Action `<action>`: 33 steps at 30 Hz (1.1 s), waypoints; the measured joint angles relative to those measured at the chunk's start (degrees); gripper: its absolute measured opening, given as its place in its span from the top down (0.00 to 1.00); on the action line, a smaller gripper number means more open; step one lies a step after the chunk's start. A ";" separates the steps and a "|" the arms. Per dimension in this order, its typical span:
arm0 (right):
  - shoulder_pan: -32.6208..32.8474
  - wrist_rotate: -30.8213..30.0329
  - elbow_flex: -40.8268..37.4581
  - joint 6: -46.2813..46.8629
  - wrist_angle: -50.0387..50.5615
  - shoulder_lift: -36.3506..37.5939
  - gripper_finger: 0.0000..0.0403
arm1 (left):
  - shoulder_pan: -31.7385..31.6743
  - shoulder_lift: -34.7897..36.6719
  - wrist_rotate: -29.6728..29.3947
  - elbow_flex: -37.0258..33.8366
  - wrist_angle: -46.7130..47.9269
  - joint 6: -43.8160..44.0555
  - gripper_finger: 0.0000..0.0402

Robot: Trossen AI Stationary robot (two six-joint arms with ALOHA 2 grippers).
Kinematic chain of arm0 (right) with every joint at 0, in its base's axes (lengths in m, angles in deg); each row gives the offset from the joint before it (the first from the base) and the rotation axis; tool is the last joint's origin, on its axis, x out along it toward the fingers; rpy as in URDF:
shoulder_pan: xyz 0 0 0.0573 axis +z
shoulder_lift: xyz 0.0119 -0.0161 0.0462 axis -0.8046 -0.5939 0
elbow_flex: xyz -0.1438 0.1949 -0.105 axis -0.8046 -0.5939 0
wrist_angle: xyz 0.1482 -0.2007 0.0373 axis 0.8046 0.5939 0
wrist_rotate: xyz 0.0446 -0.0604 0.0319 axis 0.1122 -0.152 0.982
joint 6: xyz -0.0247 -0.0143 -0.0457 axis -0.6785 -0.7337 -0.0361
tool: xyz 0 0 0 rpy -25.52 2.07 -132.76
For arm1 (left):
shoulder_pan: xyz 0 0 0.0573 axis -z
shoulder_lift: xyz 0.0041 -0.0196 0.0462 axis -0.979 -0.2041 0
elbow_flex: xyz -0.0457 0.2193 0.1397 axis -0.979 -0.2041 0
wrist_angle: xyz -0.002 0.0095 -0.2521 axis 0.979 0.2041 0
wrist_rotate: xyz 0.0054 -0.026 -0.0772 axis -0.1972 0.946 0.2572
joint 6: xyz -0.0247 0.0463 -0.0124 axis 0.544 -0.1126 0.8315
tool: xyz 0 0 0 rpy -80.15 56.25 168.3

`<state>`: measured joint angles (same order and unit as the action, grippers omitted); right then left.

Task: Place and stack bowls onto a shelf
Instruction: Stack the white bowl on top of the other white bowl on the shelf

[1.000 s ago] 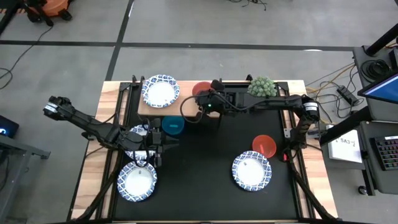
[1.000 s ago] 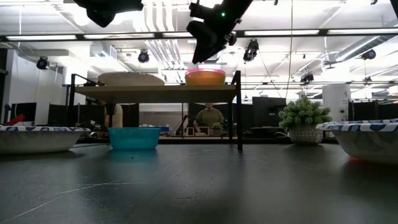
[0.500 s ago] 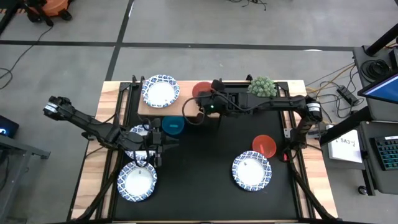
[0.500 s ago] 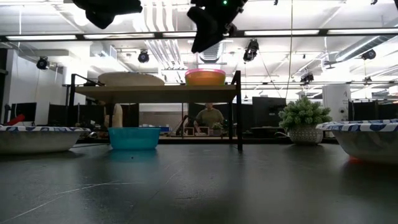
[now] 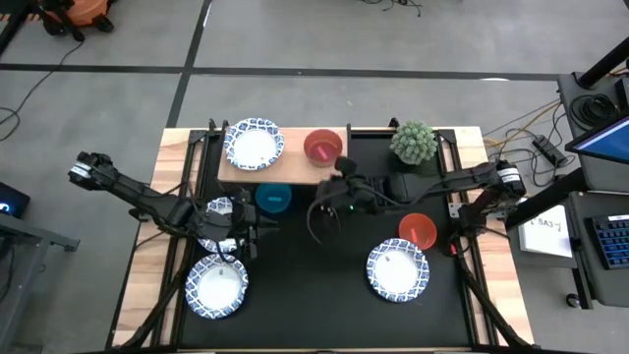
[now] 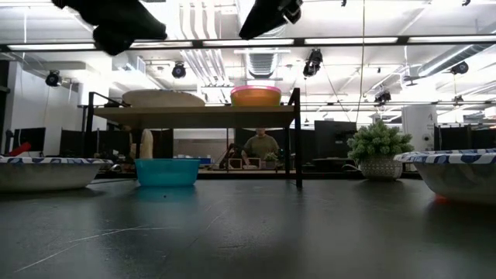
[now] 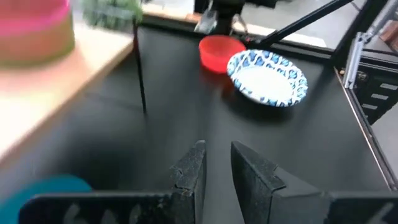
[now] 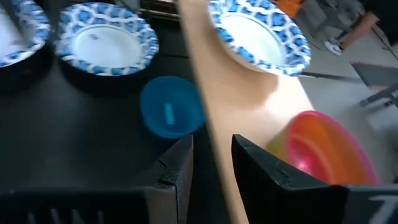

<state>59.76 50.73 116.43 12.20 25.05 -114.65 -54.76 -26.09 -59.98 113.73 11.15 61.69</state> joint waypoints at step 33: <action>5.71 8.41 -33.01 -0.02 -29.57 21.09 0.79 | 5.67 0.00 27.89 0.00 7.19 38.70 0.86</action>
<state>65.47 59.14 83.42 12.17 -4.52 -93.56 -49.09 -26.09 -32.09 113.73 18.34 100.39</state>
